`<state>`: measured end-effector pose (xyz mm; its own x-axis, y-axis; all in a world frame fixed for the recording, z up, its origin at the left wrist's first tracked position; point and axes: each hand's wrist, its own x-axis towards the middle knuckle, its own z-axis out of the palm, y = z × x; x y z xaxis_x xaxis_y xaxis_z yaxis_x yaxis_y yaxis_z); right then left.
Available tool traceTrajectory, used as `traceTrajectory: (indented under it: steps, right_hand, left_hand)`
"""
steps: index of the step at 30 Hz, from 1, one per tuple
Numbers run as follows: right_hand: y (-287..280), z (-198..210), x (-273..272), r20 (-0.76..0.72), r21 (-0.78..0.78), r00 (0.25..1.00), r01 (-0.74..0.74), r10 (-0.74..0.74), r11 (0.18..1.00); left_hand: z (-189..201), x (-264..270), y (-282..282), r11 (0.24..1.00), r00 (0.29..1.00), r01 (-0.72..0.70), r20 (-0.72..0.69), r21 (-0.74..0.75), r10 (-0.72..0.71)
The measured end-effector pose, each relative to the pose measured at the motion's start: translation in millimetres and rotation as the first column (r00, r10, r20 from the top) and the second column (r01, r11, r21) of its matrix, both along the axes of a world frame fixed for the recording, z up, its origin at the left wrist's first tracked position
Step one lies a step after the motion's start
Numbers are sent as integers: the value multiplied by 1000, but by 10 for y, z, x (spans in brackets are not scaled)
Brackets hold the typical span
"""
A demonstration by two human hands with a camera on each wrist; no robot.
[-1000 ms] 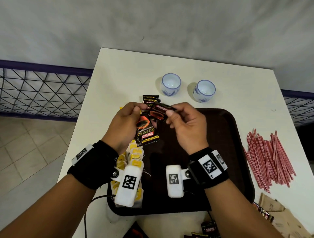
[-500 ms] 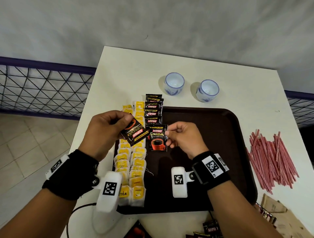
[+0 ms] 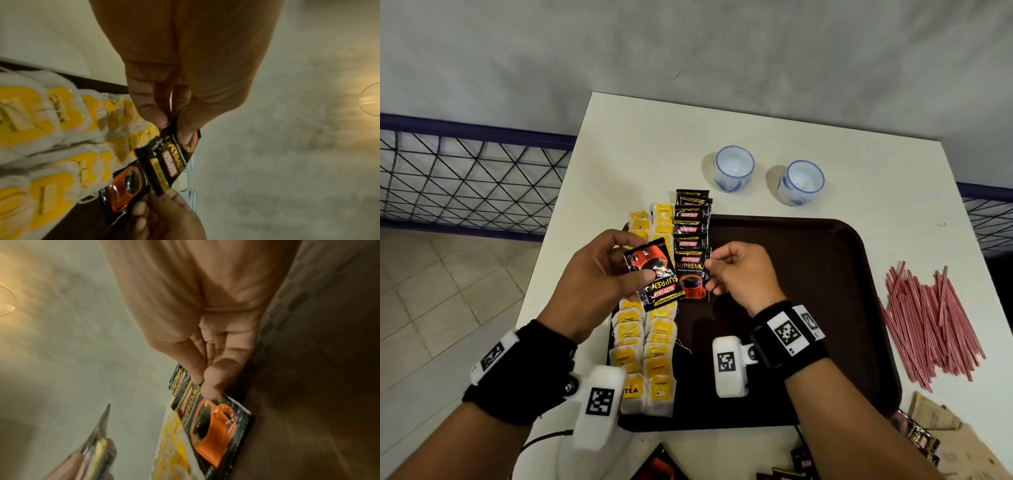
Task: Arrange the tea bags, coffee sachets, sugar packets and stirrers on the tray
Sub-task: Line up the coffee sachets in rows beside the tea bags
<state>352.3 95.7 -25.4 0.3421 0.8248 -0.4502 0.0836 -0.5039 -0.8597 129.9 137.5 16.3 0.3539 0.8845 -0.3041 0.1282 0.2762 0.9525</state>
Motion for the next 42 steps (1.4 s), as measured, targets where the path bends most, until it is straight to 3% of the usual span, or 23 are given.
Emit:
traceTrajectory:
  steps: [6,12,15,18,24,29,31,35,39,42]
  right_hand:
    - [7,-42,-15,-12,-3,1000,24,-24,1000]
    - [-93,113,14,50,45,998,33,-35,998]
    - [-212,263,33,-176,39,984,-31,37,999]
    - [-335,342,34,-384,66,917,-94,112,993]
    - [-399,337,37,-502,202,865,134,-14,970]
    - [-427,343,15,-645,181,764,166,-10,969]
    - [-429,334,-6,-626,181,780,154,-7,971]
    - [-386,265,-37,-431,190,901,132,-38,973]
    - [-379,154,19,-125,117,992,17,-2,993]
    - [-413,78,40,41,33,998,-41,39,999]
  left_hand:
    - [-68,38,-87,1000,1000,-21,7,-10,21]
    - [8,115,-82,994,988,-60,139,-89,72]
    - [54,242,-79,986,974,-91,193,-137,116]
    - [61,403,-126,974,962,-163,196,-156,192]
    - [-76,588,-349,982,981,-179,65,-53,182]
    - [-122,619,-494,976,977,-214,17,24,214]
    - [-111,596,-512,972,973,-231,8,51,231]
    - [-106,525,-542,961,964,-255,-53,102,262]
    - [-102,355,-589,957,937,-218,-233,189,259]
    - [-113,213,-644,970,901,-123,-386,208,197]
